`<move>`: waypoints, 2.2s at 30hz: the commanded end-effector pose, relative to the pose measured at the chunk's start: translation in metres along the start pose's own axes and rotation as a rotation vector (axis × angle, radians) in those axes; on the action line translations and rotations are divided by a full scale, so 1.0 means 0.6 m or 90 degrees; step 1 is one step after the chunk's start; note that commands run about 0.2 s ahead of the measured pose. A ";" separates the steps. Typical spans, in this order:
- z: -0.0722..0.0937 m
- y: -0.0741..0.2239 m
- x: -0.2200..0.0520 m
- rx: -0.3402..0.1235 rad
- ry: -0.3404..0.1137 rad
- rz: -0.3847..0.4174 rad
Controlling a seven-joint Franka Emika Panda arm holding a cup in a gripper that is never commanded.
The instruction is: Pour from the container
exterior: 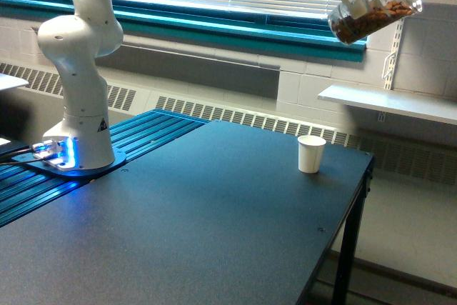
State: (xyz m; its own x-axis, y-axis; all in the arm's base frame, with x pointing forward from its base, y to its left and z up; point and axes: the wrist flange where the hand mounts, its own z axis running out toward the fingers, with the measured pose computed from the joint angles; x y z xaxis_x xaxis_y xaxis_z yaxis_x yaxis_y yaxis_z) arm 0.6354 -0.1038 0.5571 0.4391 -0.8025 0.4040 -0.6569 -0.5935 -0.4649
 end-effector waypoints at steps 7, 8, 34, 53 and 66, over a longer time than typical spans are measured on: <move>-0.002 -0.016 -0.012 0.006 -0.004 -0.012; -0.003 -0.017 -0.013 0.007 -0.003 -0.014; 0.019 -0.108 -0.184 0.016 -0.034 -0.113; 0.014 -0.140 -0.369 0.030 -0.068 -0.173; 0.002 -0.125 -0.489 0.028 -0.104 -0.206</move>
State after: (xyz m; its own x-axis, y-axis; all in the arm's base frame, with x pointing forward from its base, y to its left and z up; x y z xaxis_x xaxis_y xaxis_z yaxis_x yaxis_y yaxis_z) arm 0.5735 0.1544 0.4734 0.7157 -0.5614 0.4155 -0.4446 -0.8250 -0.3488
